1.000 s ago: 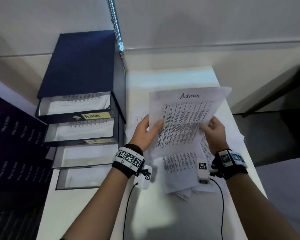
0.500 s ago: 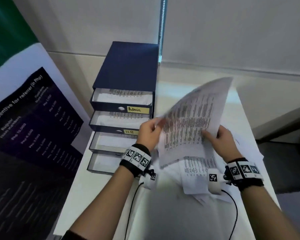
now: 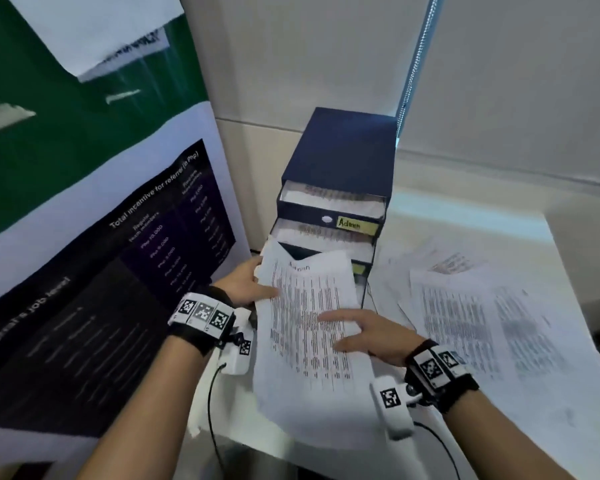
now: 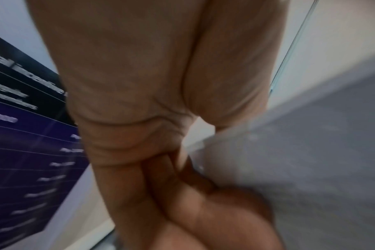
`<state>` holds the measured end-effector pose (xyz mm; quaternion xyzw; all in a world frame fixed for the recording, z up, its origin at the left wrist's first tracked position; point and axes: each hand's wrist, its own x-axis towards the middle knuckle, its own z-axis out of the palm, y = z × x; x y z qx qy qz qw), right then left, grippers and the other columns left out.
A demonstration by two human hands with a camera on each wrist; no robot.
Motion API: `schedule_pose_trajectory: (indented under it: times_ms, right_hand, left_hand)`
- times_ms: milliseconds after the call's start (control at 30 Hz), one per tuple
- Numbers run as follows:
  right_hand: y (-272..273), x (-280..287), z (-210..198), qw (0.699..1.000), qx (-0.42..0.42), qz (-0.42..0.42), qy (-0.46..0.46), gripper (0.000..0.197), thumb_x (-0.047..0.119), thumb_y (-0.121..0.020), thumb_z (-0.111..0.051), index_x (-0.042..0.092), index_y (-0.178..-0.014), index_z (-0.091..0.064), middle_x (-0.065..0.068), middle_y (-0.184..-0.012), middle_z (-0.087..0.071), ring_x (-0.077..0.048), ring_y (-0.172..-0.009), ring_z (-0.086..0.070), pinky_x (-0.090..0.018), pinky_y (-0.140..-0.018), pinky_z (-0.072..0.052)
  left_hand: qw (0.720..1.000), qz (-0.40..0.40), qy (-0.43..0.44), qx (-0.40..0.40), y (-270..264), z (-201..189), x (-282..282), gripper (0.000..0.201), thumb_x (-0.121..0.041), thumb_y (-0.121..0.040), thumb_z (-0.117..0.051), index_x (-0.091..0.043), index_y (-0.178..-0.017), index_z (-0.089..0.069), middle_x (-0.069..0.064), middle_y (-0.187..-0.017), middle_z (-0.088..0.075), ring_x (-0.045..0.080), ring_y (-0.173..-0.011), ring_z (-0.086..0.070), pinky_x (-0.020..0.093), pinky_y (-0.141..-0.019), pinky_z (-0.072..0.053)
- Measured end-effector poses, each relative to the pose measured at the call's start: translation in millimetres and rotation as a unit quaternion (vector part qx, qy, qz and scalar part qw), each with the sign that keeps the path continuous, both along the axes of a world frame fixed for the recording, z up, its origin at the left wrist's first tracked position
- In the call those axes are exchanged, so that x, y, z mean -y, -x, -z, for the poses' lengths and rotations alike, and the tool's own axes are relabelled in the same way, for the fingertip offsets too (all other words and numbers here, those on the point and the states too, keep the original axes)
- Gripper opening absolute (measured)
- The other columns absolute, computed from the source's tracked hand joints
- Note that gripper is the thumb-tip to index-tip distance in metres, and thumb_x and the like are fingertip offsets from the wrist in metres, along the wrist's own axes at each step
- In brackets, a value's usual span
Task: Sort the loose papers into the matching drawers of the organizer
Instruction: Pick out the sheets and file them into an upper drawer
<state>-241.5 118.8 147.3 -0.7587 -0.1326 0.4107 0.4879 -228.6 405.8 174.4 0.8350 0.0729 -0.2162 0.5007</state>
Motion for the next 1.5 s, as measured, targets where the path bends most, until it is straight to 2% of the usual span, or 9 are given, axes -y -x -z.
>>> schedule_pose_trajectory:
  times_ms: [333, 467, 600, 700, 900, 1000, 1267, 1433, 1500]
  right_hand:
    - [1.4, -11.1, 25.5, 0.960, -0.217, 0.139, -0.110, 0.042, -0.008, -0.091, -0.059, 0.009, -0.128, -0.064, 0.003, -0.128, -0.058, -0.002, -0.100, -0.068, -0.020, -0.079, -0.057]
    - [-27.4, 1.0, 33.8, 0.946, -0.193, 0.240, -0.104, 0.040, -0.008, -0.093, -0.054, 0.011, -0.127, -0.063, -0.013, -0.117, -0.069, -0.031, -0.106, -0.068, -0.036, -0.083, -0.058]
    - [-27.9, 12.9, 36.9, 0.948, -0.178, 0.261, -0.033, 0.041, 0.004, -0.088, -0.069, 0.008, -0.128, -0.060, -0.012, -0.077, -0.067, -0.017, -0.053, -0.057, -0.022, -0.045, -0.046]
    - [-16.0, 21.0, 44.5, 0.955, -0.243, 0.167, -0.005, 0.037, 0.004, -0.088, -0.069, 0.011, -0.124, -0.064, -0.003, -0.060, -0.058, -0.008, -0.038, -0.048, -0.019, -0.043, -0.049]
    - [-37.8, 13.7, 55.0, 0.944, -0.159, 0.284, -0.052, 0.028, -0.009, -0.089, -0.062, 0.001, -0.114, -0.067, -0.015, -0.108, -0.065, -0.010, -0.048, -0.060, -0.016, -0.046, -0.049]
    - [-54.9, 1.7, 58.8, 0.934, -0.107, 0.333, -0.076, 0.024, -0.009, -0.089, -0.063, -0.006, -0.112, -0.067, -0.018, -0.118, -0.064, -0.018, -0.078, -0.068, -0.019, -0.057, -0.056]
    - [-81.1, 24.3, 75.4, 0.953, -0.138, 0.254, -0.090, 0.029, 0.018, -0.091, -0.068, 0.000, -0.113, -0.066, -0.026, -0.100, -0.071, -0.036, -0.087, -0.068, -0.050, -0.085, -0.058]
    - [-90.6, 118.2, 96.8, 0.925, -0.092, 0.368, -0.002, 0.021, 0.003, -0.095, -0.058, -0.006, -0.113, -0.064, -0.026, -0.098, -0.069, -0.027, -0.071, -0.062, -0.039, -0.067, -0.059]
    - [-93.4, 171.9, 116.5, 0.901, 0.004, 0.407, 0.151, 0.018, 0.005, -0.091, -0.062, 0.003, -0.108, -0.069, -0.020, -0.098, -0.071, -0.026, -0.071, -0.064, -0.043, -0.072, -0.061]
  left_hand:
    - [0.992, -0.058, -0.038, -0.106, 27.5, 41.8, -31.7, 0.083, -0.048, -0.075, -0.080, -0.025, -0.144, -0.040, -0.001, -0.119, -0.064, 0.013, -0.099, -0.066, 0.025, -0.083, -0.054]
    - [0.991, -0.062, -0.025, -0.114, 23.2, 50.1, -21.7, 0.039, -0.021, -0.089, -0.072, -0.022, -0.125, -0.058, -0.001, -0.106, -0.064, 0.018, -0.090, -0.066, 0.024, -0.077, -0.056]
    - [0.988, -0.146, 0.027, -0.051, 17.9, 58.9, -6.6, 0.030, -0.007, -0.087, -0.071, -0.017, -0.116, -0.067, 0.004, -0.077, -0.065, 0.015, -0.058, -0.060, 0.023, -0.059, -0.050]
    - [0.982, -0.183, 0.034, -0.018, 13.5, 68.3, 3.4, 0.026, -0.002, -0.090, -0.065, -0.021, -0.109, -0.070, 0.005, -0.072, -0.061, 0.011, -0.048, -0.050, 0.023, -0.052, -0.042]
    - [0.979, -0.174, 0.029, -0.098, 6.3, 78.3, 18.2, 0.022, -0.019, -0.092, -0.066, -0.020, -0.115, -0.064, 0.005, -0.087, -0.063, 0.013, -0.053, -0.062, 0.019, -0.044, -0.045]
    - [0.981, -0.171, 0.020, -0.088, -4.5, 82.9, 21.6, 0.022, -0.001, -0.090, -0.063, -0.010, -0.108, -0.070, 0.005, -0.054, -0.059, 0.011, -0.038, -0.048, 0.018, -0.039, -0.040]
    - [0.955, -0.290, 0.054, -0.024, -50.3, 102.7, 44.2, 0.028, 0.009, -0.086, -0.059, -0.014, -0.092, -0.074, 0.009, -0.074, -0.076, 0.023, -0.078, -0.074, 0.035, -0.093, -0.056]
    - [0.973, -0.143, -0.183, -0.010, -67.3, 81.0, 68.3, 0.012, -0.021, -0.085, -0.071, -0.025, -0.097, -0.071, 0.005, -0.105, -0.066, 0.025, -0.094, -0.066, 0.034, -0.087, -0.055]
    - [0.991, -0.077, -0.110, -0.005, -70.9, 58.4, 93.6, 0.009, -0.022, -0.087, -0.073, -0.022, -0.096, -0.073, 0.006, -0.096, -0.069, 0.023, -0.085, -0.068, 0.037, -0.078, -0.059]
